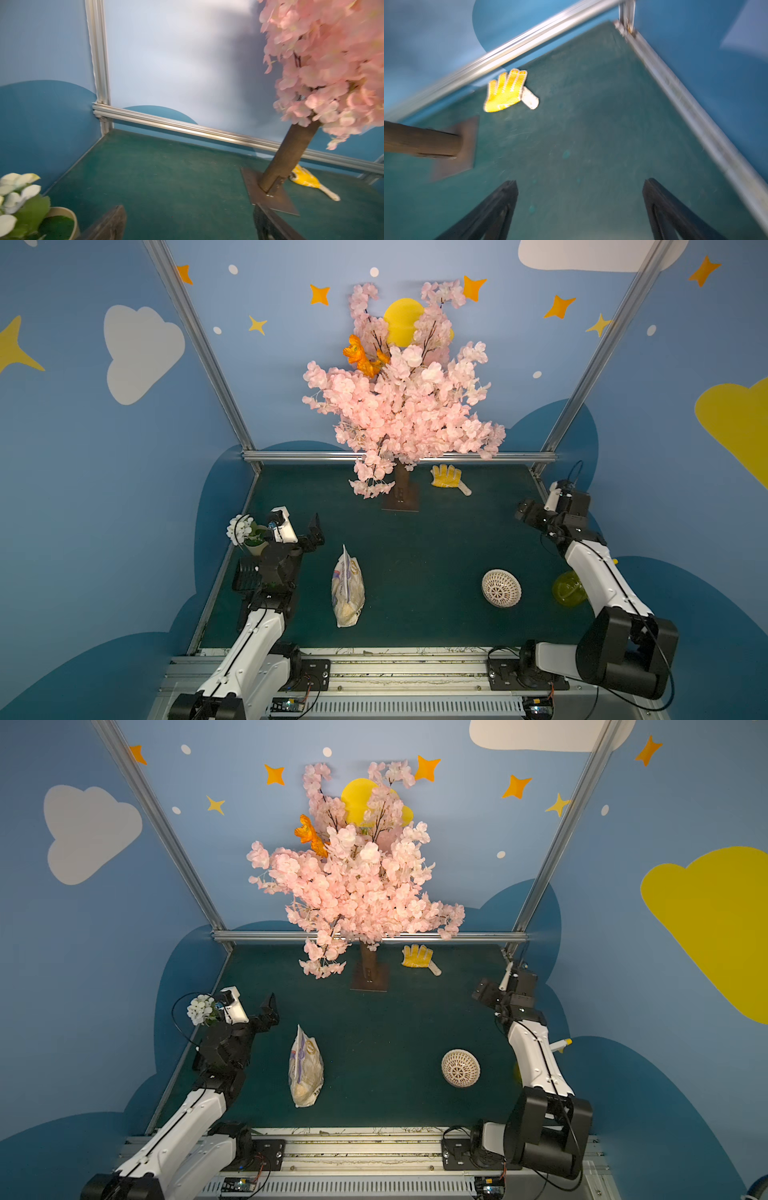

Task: Pour the oats into the breakfast bowl
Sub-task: Pick up the bowl from the center of the board.

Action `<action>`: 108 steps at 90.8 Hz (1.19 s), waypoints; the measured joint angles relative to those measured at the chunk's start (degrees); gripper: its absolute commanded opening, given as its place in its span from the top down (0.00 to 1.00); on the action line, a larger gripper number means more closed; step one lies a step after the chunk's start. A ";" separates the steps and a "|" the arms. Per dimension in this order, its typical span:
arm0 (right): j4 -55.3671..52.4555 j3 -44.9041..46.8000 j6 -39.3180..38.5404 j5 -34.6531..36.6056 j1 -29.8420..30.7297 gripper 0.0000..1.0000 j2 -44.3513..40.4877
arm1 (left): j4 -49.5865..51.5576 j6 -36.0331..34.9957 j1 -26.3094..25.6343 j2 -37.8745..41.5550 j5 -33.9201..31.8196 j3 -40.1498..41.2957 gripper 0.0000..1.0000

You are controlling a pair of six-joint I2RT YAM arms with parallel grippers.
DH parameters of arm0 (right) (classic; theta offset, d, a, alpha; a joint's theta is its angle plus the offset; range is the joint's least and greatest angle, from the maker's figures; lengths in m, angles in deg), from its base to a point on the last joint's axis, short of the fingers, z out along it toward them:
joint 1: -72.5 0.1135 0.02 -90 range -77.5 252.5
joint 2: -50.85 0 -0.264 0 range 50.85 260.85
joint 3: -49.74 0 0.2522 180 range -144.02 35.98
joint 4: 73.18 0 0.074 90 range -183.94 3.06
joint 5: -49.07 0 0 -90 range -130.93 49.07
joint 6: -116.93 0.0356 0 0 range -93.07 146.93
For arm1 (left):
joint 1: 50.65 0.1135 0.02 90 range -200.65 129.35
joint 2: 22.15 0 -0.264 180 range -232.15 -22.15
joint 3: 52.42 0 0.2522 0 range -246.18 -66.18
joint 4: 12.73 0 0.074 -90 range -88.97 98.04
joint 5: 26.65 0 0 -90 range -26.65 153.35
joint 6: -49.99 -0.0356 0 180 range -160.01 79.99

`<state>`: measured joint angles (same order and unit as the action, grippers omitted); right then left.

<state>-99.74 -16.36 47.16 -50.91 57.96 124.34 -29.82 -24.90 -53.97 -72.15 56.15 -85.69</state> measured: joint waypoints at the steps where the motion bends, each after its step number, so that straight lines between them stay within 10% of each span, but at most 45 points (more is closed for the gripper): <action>1: -0.09 0.70 0.96 -1.62 -1.38 0.02 -0.48 | 0.52 0.55 0.07 -0.17 0.59 -0.07 0.00; 12: -5.77 4.94 5.51 -7.02 -10.29 0.02 -5.14 | 11.08 3.28 0.28 -4.28 5.20 -4.31 0.00; 32: -16.65 -1.70 4.04 8.55 4.09 0.02 -13.84 | 25.83 5.99 -0.24 -5.62 6.08 -12.61 0.00; 59: -18.97 3.28 11.63 8.39 -4.59 0.02 -17.97 | 38.05 10.58 -0.59 0.98 7.02 -15.02 0.00; 108: -45.68 -1.77 13.00 28.89 35.63 0.04 -16.68 | 46.31 12.20 -2.84 0.76 9.20 -15.54 0.00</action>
<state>-145.42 -18.13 60.16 -22.01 93.58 107.67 16.50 -12.70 -56.81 -71.38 65.35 -101.23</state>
